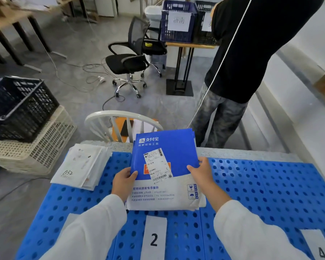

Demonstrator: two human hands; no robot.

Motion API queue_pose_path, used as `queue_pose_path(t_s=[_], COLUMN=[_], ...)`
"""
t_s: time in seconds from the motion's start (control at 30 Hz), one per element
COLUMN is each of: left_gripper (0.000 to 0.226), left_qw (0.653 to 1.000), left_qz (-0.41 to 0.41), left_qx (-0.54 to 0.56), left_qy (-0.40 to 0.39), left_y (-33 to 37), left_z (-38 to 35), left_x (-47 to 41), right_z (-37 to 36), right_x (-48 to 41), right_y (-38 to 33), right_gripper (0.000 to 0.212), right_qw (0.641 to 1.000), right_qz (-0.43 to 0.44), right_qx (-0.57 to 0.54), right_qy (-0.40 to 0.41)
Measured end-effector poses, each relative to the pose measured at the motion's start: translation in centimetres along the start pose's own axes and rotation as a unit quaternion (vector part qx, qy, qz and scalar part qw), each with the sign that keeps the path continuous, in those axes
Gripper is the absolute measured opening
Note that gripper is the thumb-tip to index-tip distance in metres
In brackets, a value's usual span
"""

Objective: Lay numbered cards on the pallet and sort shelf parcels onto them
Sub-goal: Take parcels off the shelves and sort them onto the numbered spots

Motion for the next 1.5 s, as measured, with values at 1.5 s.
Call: queue_pose_path(t_s=[1.5], left_gripper=[0.048], left_qw=[0.663], left_qz=[-0.649], left_qx=[-0.292], left_qy=[-0.231], left_y=[33.2], left_z=[-11.1], left_x=[33.1], right_z=[31.7], right_x=[34.2], right_y=[-10.7], right_gripper=[0.048], right_qw=[0.843], right_qz=[0.145], right_qx=[0.364], right_qy=[0.370])
Point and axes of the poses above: each hand's wrist, its own x-axis away from the middle knuckle, its own z-axis out of the back of the hand, y = z × x, the point moved 8 cm from there along -x, towards the middle knuckle, and after that the axes turned 9 degrees about x, right-handed, at the moved point
